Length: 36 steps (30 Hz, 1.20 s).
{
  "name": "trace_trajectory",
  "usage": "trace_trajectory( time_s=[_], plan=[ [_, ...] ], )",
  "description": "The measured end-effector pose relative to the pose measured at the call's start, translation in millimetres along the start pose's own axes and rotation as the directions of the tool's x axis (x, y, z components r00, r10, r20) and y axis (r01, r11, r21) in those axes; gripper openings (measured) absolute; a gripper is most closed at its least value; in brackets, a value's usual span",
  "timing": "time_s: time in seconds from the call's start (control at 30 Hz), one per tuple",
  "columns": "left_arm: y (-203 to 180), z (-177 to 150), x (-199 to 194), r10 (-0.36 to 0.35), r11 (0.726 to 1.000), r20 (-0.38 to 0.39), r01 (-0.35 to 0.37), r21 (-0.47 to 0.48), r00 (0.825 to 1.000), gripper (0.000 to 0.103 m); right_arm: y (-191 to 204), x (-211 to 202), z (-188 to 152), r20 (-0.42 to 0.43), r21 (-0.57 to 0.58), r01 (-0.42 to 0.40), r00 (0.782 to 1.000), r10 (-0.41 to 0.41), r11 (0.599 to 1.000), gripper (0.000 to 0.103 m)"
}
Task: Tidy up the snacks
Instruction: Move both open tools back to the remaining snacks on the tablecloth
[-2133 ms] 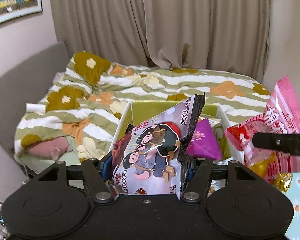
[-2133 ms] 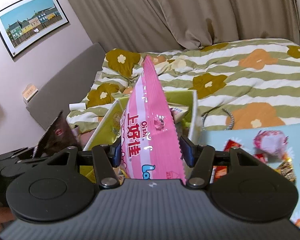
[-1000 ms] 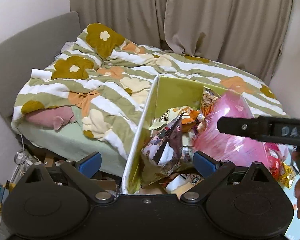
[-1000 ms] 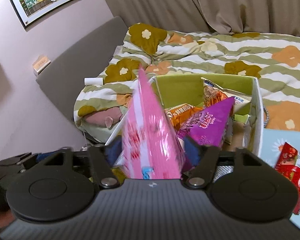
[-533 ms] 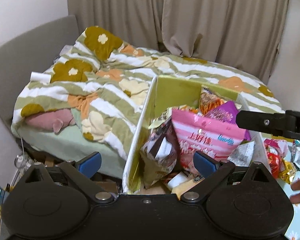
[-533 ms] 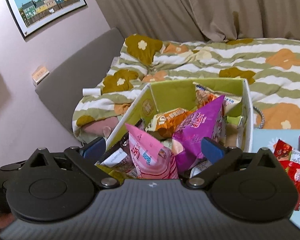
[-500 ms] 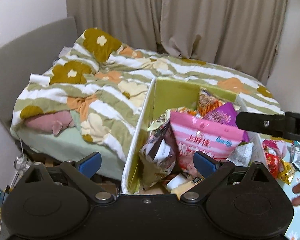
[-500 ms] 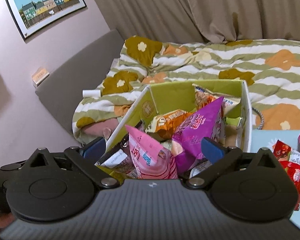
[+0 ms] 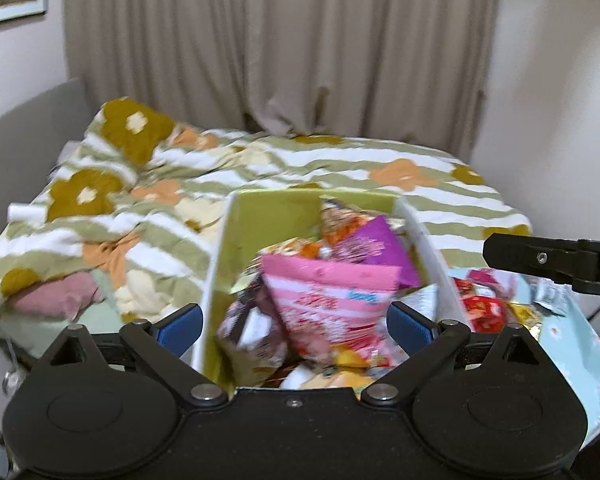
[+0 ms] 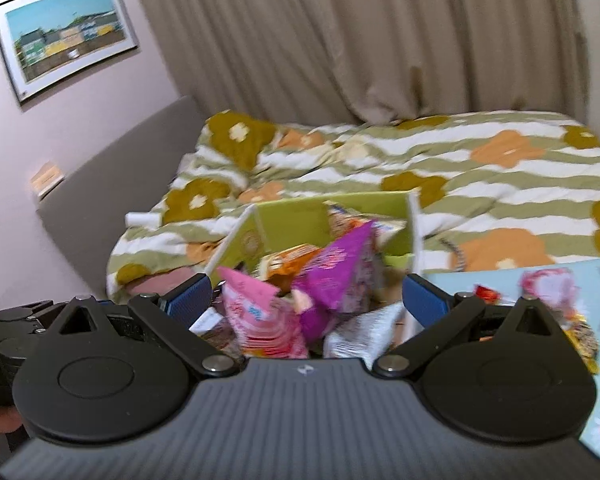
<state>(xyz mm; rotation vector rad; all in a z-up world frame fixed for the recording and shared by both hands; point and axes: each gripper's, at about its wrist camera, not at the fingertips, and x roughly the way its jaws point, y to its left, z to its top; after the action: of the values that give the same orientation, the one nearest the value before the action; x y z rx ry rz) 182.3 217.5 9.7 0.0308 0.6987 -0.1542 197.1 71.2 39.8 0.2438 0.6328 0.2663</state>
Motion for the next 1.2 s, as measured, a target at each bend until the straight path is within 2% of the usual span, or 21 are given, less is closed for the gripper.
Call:
trace_trajectory(
  time_s=[0.23,0.4,0.47,0.67,0.93,1.13,1.2],
  plan=[
    [-31.5,2.6,-2.5,-0.059,0.998,0.022,0.058,0.033,0.998,0.100,-33.3,-33.6,-5.5,0.034,0.065,0.105,0.994,-0.108,0.992,0.103],
    [-65.1,6.1,5.8,-0.078,0.996,0.019,0.078,0.040,0.997,0.100,-74.1,-54.1,-5.4,0.052,0.097,0.170,0.983,-0.175,0.981,0.103],
    [-81.8,8.7,11.2,-0.094,0.995,0.013,0.094,0.028,0.995,0.100,-96.0,-61.7,-5.4,0.059,0.117,0.218,0.972,-0.226,0.969,0.103],
    [-147.4,12.2,32.6,-0.135,0.990,-0.031,0.136,0.043,0.990,0.100,-163.7,-81.4,-2.2,0.028,0.163,0.279,0.958,-0.287,0.946,0.103],
    [-225.3,6.0,69.7,-0.156,0.986,-0.101,0.161,0.045,0.983,0.100,-258.9,-95.0,0.5,-0.037,0.196,0.320,0.947,-0.319,0.927,0.103],
    [-284.8,-2.5,98.3,-0.136,0.969,-0.107,0.154,0.192,0.985,0.100,-314.5,-83.7,-1.6,-0.111,0.191,0.317,0.947,-0.300,0.929,0.103],
    [-302.9,-5.7,111.7,-0.149,0.944,-0.119,0.177,0.278,0.982,0.100,-330.4,-76.5,-2.8,-0.134,0.192,0.311,0.948,-0.289,0.931,0.103]
  ],
)
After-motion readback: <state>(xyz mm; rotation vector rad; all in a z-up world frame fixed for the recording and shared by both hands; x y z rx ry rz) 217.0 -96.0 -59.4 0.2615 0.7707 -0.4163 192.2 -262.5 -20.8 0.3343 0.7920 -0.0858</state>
